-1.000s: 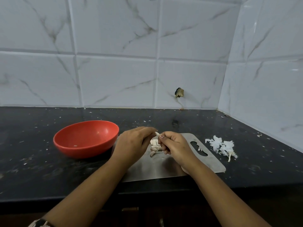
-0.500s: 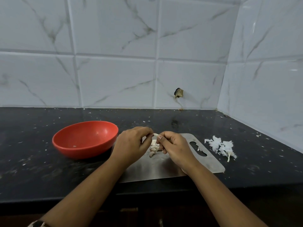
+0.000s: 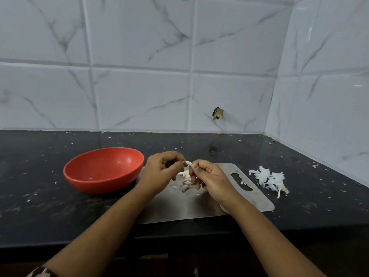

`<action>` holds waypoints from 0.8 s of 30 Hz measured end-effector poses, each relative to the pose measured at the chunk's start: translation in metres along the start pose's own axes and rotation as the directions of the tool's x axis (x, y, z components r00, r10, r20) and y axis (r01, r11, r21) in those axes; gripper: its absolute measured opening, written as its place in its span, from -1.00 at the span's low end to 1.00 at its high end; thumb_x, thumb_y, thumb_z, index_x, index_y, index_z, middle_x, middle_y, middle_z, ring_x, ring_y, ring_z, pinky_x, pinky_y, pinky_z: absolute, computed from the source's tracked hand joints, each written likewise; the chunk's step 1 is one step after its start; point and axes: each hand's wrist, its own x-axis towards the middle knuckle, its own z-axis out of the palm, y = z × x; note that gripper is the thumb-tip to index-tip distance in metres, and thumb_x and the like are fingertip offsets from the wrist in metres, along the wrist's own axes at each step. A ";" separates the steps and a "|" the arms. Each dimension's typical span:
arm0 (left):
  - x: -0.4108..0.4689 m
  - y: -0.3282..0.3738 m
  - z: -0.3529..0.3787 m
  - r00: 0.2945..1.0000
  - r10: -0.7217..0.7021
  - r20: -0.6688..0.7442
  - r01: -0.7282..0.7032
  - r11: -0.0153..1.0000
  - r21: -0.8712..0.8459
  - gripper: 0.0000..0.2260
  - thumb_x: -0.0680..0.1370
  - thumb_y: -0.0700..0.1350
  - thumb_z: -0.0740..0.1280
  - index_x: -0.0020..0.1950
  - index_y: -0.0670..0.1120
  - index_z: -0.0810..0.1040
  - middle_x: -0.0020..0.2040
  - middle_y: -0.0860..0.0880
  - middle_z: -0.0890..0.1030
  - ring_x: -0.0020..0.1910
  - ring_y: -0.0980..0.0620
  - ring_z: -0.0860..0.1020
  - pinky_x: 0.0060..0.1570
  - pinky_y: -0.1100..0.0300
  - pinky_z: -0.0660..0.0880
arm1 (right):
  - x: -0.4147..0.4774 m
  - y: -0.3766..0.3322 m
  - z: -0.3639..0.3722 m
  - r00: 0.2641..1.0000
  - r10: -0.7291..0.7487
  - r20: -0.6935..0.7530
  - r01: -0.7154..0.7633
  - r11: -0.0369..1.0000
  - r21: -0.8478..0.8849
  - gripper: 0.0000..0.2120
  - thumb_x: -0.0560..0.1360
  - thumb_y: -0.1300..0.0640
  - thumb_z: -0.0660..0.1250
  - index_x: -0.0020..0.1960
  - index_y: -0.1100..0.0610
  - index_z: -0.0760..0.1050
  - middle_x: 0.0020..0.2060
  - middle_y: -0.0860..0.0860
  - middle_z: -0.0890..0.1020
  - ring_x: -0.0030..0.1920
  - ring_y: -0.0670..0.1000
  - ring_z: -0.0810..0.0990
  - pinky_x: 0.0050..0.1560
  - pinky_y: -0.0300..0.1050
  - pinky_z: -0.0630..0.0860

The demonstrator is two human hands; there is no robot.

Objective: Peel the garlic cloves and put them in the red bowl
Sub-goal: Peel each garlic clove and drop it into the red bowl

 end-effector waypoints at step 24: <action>-0.009 0.005 0.004 0.901 0.425 0.084 -0.355 0.613 0.706 -0.73 0.52 0.05 0.17 -0.08 0.09 0.67 -0.34 0.11 0.64 -0.39 0.11 0.60 -0.52 0.21 0.45 | 0.006 0.014 -0.003 0.976 -0.148 -0.157 0.097 0.950 -0.296 -0.85 0.57 0.11 0.33 -0.15 0.11 0.62 -0.35 -0.08 0.60 -0.33 -0.21 0.51 -0.28 -0.36 0.42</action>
